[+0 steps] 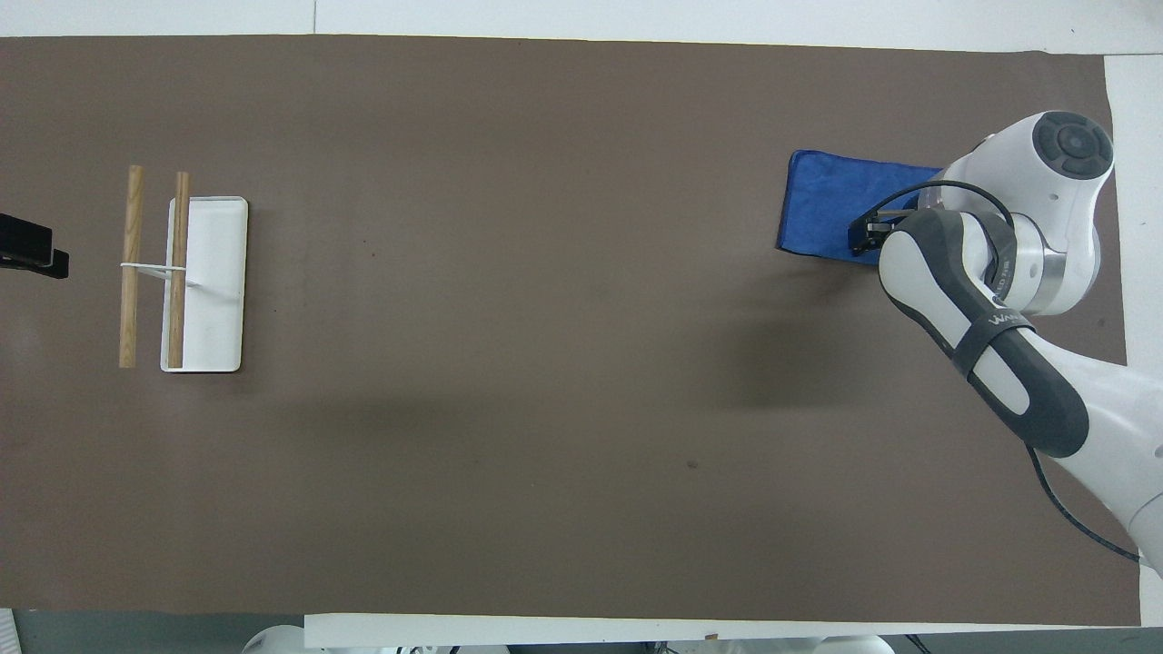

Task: Right arm passes towel to left arm to hang
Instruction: 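Reach the right gripper down to the blue towel and grasp its edge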

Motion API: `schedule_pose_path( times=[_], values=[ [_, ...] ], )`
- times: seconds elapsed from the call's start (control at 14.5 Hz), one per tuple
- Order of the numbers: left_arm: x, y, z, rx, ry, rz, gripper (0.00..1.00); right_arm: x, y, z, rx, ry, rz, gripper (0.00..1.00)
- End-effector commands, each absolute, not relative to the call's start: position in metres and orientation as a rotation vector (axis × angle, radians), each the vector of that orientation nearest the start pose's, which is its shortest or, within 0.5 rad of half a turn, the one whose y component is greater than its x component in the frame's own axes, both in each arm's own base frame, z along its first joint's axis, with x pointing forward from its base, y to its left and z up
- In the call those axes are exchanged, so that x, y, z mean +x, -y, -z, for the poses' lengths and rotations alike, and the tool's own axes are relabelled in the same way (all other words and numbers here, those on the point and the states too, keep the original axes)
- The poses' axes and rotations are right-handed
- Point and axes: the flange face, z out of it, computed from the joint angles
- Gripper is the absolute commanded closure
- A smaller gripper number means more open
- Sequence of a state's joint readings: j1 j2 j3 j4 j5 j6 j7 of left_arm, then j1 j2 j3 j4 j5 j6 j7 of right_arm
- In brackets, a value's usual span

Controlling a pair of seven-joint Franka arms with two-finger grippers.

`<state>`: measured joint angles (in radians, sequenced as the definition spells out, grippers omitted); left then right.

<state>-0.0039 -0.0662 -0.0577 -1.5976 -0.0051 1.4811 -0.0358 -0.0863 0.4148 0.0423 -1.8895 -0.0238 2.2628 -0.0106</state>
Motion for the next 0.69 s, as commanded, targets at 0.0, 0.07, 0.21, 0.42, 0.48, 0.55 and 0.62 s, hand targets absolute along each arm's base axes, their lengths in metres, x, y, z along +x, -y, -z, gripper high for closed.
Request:
schedule_pose_path(
  times=[0.0, 0.07, 0.21, 0.42, 0.48, 0.55, 0.62],
  values=[
    [0.520, 0.033, -0.641, -3.144, -0.039, -0.092, 0.00, 0.619, 0.033, -0.282, -3.125, -0.013, -0.063, 0.42],
    [0.520, 0.033, -0.641, -3.144, -0.039, -0.092, 0.00, 0.620, 0.032, -0.283, -3.125, -0.008, -0.061, 0.50],
    [0.520, 0.033, -0.641, -3.144, -0.039, -0.092, 0.00, 0.620, 0.031, -0.283, -3.125, -0.006, -0.061, 0.73],
    [0.520, 0.033, -0.641, -3.144, -0.039, -0.092, 0.00, 0.620, 0.030, -0.284, -3.127, -0.002, -0.058, 0.97],
    [0.520, 0.033, -0.641, -3.144, -0.039, -0.092, 0.00, 0.621, 0.028, -0.285, -3.127, 0.003, -0.061, 1.00],
    [0.520, 0.033, -0.641, -3.144, -0.039, -0.092, 0.00, 0.623, 0.026, -0.289, -3.126, 0.010, -0.073, 1.00],
    [0.520, 0.033, -0.641, -3.144, -0.039, -0.092, 0.00, 0.628, 0.017, -0.299, -3.120, 0.032, -0.086, 1.00]
  ],
)
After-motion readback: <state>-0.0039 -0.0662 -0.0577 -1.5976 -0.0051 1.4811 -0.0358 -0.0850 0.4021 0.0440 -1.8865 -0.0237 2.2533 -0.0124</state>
